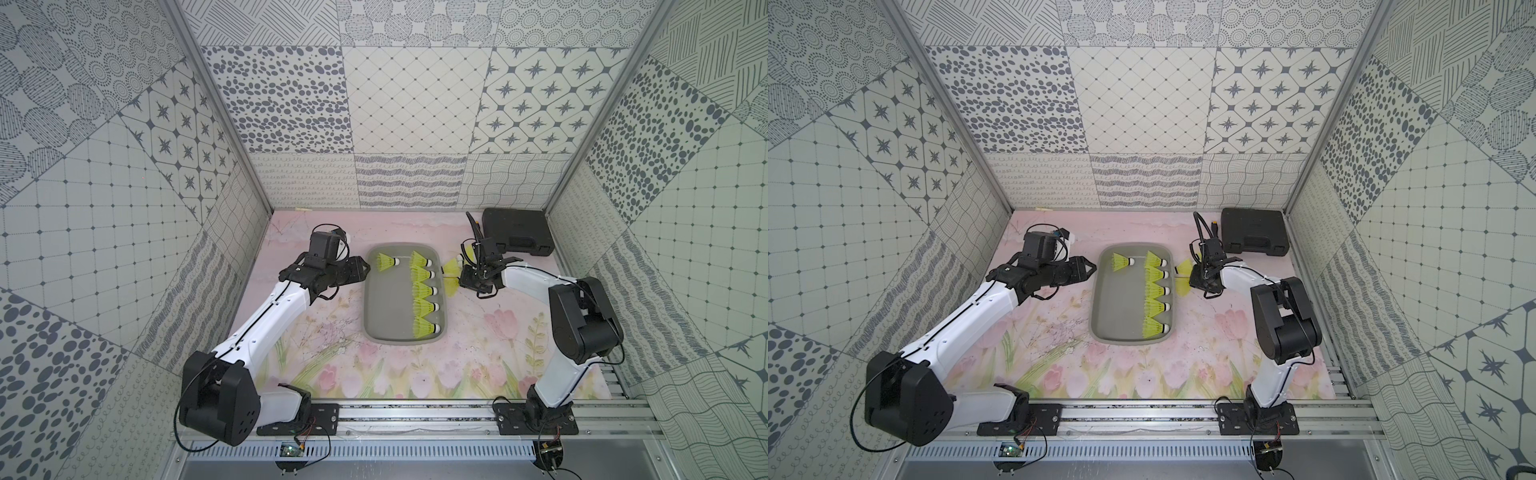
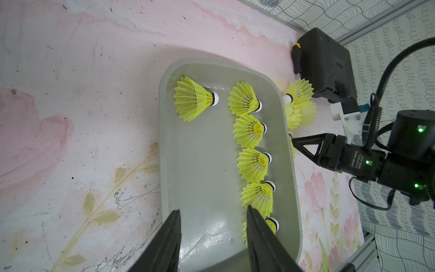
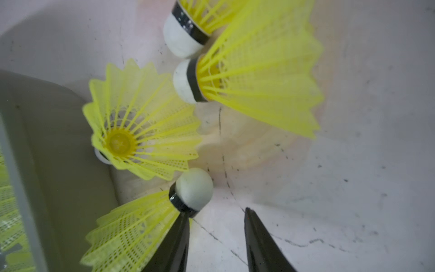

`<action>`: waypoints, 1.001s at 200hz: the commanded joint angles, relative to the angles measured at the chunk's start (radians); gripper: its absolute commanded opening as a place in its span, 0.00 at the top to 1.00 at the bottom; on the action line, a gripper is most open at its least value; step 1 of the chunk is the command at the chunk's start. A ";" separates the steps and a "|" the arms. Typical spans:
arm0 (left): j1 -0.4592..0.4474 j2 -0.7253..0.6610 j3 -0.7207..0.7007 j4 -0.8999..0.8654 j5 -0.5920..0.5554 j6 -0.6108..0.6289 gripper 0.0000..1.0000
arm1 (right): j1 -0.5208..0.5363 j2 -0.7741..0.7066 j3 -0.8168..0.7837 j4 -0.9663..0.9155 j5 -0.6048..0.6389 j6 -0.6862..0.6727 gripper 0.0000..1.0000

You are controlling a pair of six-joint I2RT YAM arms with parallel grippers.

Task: Put the shuttlecocks into the storage box
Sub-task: Pick up the shuttlecock at the center of the board.

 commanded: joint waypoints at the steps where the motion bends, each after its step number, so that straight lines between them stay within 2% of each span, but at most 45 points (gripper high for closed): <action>1: 0.010 0.000 -0.004 0.014 0.020 -0.005 0.52 | 0.001 -0.065 -0.048 -0.023 0.034 0.015 0.58; 61: 0.010 0.000 -0.010 0.021 0.030 -0.008 0.52 | 0.000 -0.224 -0.141 -0.034 0.088 -0.010 0.55; 123: 0.008 -0.001 -0.014 0.025 0.039 -0.013 0.52 | -0.001 -0.237 -0.103 -0.037 0.049 -0.069 0.56; 155: 0.010 -0.003 -0.015 0.024 0.038 -0.011 0.52 | -0.001 -0.325 -0.138 -0.006 0.012 -0.160 0.52; 200: 0.009 0.004 -0.010 0.034 0.056 -0.016 0.52 | 0.000 -0.382 -0.127 -0.122 -0.005 -0.299 0.46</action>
